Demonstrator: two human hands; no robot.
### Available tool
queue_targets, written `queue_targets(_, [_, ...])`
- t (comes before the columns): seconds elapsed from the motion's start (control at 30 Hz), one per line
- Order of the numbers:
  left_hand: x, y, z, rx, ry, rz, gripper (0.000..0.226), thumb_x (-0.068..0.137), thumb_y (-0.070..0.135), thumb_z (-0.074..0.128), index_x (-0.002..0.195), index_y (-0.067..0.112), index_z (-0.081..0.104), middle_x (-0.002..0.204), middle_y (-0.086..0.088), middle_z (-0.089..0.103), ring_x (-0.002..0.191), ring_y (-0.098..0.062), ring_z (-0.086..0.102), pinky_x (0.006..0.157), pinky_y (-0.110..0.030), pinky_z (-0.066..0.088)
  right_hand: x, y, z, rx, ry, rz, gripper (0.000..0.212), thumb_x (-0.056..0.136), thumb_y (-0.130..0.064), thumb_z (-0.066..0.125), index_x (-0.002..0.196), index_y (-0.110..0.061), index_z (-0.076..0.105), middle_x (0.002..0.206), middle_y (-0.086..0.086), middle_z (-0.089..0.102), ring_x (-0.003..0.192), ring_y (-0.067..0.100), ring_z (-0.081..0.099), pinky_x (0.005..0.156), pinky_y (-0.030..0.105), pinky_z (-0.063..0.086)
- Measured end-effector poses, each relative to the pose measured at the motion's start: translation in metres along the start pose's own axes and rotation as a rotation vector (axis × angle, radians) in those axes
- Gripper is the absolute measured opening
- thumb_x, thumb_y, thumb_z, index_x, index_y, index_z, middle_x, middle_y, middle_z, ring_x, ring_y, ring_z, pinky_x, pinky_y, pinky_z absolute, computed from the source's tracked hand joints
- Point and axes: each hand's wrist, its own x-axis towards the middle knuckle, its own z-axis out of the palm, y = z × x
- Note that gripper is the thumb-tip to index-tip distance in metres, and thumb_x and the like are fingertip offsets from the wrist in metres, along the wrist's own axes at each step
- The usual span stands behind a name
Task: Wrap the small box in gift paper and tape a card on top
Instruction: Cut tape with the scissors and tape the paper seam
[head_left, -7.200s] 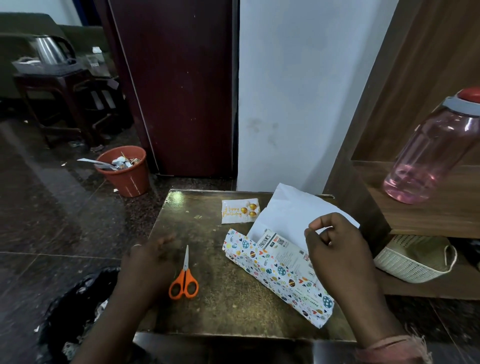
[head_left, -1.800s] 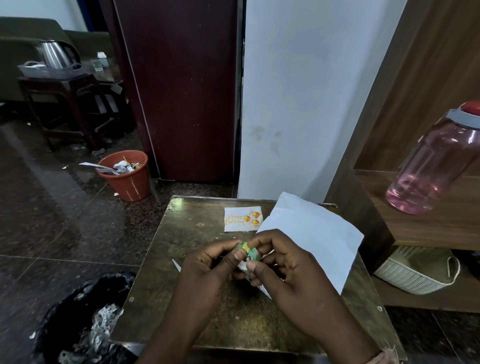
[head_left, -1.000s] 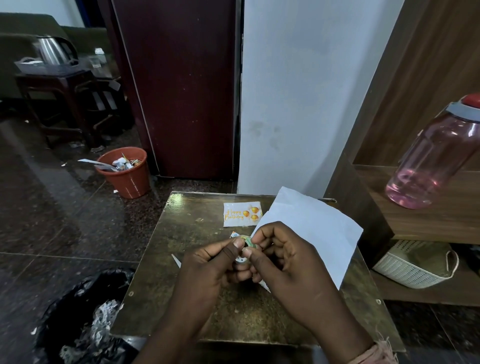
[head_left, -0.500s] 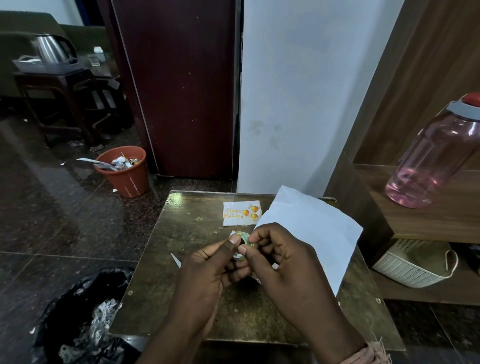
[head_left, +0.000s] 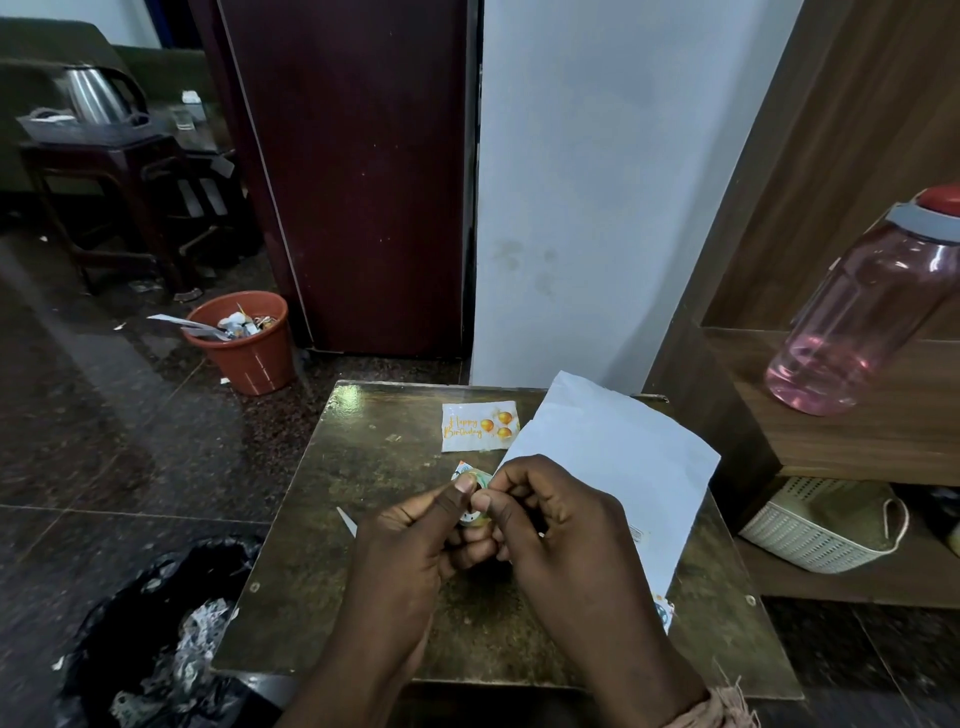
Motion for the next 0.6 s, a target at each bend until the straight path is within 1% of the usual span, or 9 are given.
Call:
queue_targets(0.1, [0.000, -0.001, 0.000, -0.007, 0.004, -0.002, 0.028, 0.082, 0.024, 0.073, 0.089, -0.002, 0.080, 0.078, -0.017, 0.068, 0.060, -0.012, 0.065, 0.056, -0.022, 0.057, 0.000, 0.001, 0.000, -0.042, 0.012, -0.021, 0.016, 0.094, -0.016, 0.071, 0.083, -0.025, 0.066, 0.073, -0.014, 0.066, 0.071, 0.013, 0.068, 0.063, 0.034, 0.056])
queue_targets(0.2, [-0.002, -0.001, 0.001, -0.014, 0.000, -0.011, 0.026, 0.082, 0.023, 0.073, 0.088, 0.000, 0.081, 0.078, -0.017, 0.069, 0.060, -0.013, 0.066, 0.056, -0.022, 0.058, 0.000, 0.001, 0.000, -0.075, 0.022, -0.039, 0.016, 0.094, -0.016, 0.070, 0.082, -0.024, 0.064, 0.073, -0.013, 0.065, 0.071, 0.013, 0.067, 0.062, 0.030, 0.054])
queue_targets(0.3, [-0.002, 0.000, 0.002, -0.028, 0.007, -0.021, 0.024, 0.082, 0.023, 0.073, 0.088, 0.001, 0.081, 0.080, -0.015, 0.070, 0.060, -0.011, 0.064, 0.055, -0.021, 0.057, -0.001, 0.003, 0.001, -0.117, 0.021, -0.065, 0.018, 0.095, -0.016, 0.068, 0.081, -0.025, 0.062, 0.073, -0.012, 0.065, 0.071, 0.013, 0.066, 0.062, 0.031, 0.053])
queue_targets(0.37, [-0.002, 0.003, 0.003, -0.032, 0.008, -0.030, 0.022, 0.081, 0.023, 0.074, 0.084, 0.003, 0.082, 0.077, -0.013, 0.069, 0.060, -0.010, 0.063, 0.054, -0.020, 0.056, -0.002, 0.004, 0.001, -0.106, 0.015, -0.038, 0.018, 0.097, -0.018, 0.068, 0.082, -0.027, 0.062, 0.073, -0.013, 0.066, 0.071, 0.013, 0.067, 0.063, 0.032, 0.054])
queue_targets(0.43, [-0.002, 0.007, 0.003, -0.042, -0.001, -0.036, 0.021, 0.082, 0.023, 0.074, 0.083, 0.003, 0.082, 0.075, -0.013, 0.069, 0.060, -0.010, 0.063, 0.054, -0.020, 0.056, -0.002, 0.006, 0.001, -0.046, 0.013, -0.004, 0.013, 0.096, -0.021, 0.069, 0.089, -0.030, 0.064, 0.079, -0.014, 0.068, 0.076, 0.012, 0.069, 0.066, 0.031, 0.056])
queue_targets(0.47, [-0.002, 0.008, 0.002, -0.047, -0.008, -0.035, 0.021, 0.083, 0.023, 0.074, 0.084, 0.003, 0.081, 0.075, -0.013, 0.069, 0.060, -0.010, 0.063, 0.054, -0.020, 0.056, -0.002, 0.006, 0.001, -0.011, 0.008, 0.011, 0.011, 0.096, -0.022, 0.070, 0.096, -0.032, 0.066, 0.084, -0.015, 0.069, 0.082, 0.011, 0.070, 0.070, 0.031, 0.058])
queue_targets(0.53, [-0.001, 0.011, 0.002, -0.063, -0.010, -0.032, 0.020, 0.086, 0.022, 0.072, 0.083, 0.004, 0.081, 0.075, -0.013, 0.070, 0.061, -0.010, 0.065, 0.054, -0.020, 0.056, -0.002, 0.007, 0.003, -0.018, 0.023, -0.026, 0.023, 0.094, -0.023, 0.071, 0.113, -0.036, 0.070, 0.094, -0.018, 0.070, 0.093, 0.007, 0.070, 0.078, 0.025, 0.057])
queue_targets(0.6, [-0.001, 0.012, 0.000, -0.087, 0.001, -0.035, 0.020, 0.090, 0.019, 0.070, 0.080, 0.006, 0.081, 0.071, -0.012, 0.070, 0.059, -0.010, 0.066, 0.053, -0.019, 0.056, -0.002, 0.009, 0.006, -0.092, 0.036, -0.109, 0.027, 0.093, -0.021, 0.068, 0.118, -0.030, 0.074, 0.098, -0.019, 0.070, 0.096, 0.001, 0.068, 0.080, 0.017, 0.053])
